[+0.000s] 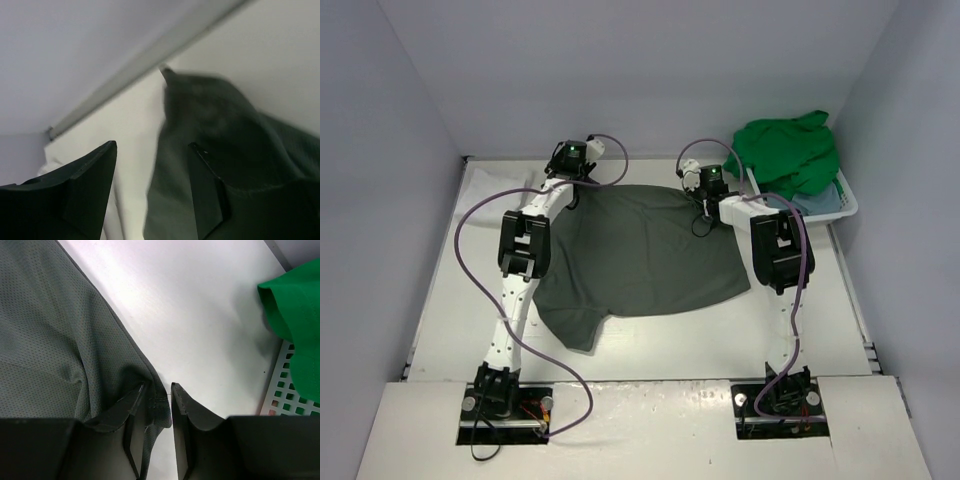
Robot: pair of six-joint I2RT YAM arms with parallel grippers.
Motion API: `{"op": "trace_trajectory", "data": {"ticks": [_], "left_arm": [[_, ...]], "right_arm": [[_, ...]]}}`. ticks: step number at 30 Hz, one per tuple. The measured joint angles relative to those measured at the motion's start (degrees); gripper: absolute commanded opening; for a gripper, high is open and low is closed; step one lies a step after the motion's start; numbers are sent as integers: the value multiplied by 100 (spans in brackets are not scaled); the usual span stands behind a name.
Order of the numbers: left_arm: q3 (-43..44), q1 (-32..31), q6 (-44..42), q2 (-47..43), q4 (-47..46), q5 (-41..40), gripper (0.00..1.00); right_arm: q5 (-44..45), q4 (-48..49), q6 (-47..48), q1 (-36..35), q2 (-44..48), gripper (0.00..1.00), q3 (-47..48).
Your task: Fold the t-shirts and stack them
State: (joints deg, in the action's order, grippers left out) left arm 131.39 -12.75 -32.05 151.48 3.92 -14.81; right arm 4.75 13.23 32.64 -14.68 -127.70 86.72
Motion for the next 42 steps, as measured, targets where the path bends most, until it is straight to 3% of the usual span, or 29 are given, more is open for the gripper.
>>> {"op": "trace_trajectory", "data": {"ticks": [4,6,17,25,42], "left_arm": [[-1084,0,138,-601,-52,42,53],[-1469,0,254,-938,13,92,53],[-2437,-2,691,-2382,50,361,53],[-2872,-28,852,-2474,177,496,53],[-2881,-157,975,-2472,293,562,49]], "right_arm": [[66,-13,63,2,-39,10,24],[131,-11,105,2,-166,10,190],[553,214,363,76,-1495,27,2085],[949,289,562,72,-1661,32,2306],[1064,640,929,107,-1659,35,2124]]}}
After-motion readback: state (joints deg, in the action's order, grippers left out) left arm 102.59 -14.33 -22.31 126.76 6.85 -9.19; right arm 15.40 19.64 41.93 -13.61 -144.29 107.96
